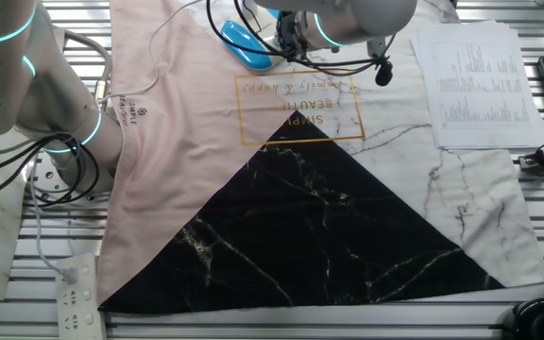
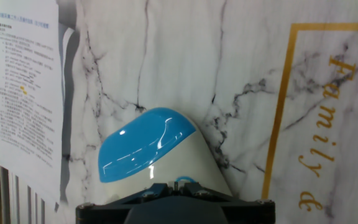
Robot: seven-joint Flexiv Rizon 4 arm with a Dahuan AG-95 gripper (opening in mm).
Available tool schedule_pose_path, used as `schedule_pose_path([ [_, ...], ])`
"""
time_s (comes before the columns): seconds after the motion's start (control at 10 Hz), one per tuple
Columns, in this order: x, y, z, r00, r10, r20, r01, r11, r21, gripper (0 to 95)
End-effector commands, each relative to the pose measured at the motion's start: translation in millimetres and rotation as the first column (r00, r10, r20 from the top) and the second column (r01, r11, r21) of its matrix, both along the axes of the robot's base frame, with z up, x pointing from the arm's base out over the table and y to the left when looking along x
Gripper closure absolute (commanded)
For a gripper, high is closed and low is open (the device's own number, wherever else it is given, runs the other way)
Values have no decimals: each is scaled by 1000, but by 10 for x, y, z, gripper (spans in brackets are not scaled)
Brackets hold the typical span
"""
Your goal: Turn on the desk lamp by pressing the button
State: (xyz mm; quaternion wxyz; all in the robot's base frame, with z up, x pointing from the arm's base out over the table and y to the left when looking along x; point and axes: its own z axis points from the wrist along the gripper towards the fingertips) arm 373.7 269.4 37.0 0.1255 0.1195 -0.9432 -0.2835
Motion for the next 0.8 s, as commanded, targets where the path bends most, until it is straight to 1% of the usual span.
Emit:
schedule_pose_path([
  [0.1,11,3,-35,1000,3,4,-4,1000,10,950],
  [0.2,4,-26,39,1000,15,-5,-15,1000,18,950],
  [0.3,-6,-34,118,1000,10,-14,-10,1000,13,950],
  [0.4,-14,-35,181,1000,10,-17,-10,1000,8,950],
  [0.5,-35,-31,303,1000,10,-28,-11,1000,-8,950],
  [0.6,-45,-26,356,1000,11,-29,-12,1000,-14,950],
  [0.7,-52,-19,416,999,27,-17,-28,998,-61,950],
  [0.8,-43,-7,479,998,55,0,-54,986,-159,950],
])
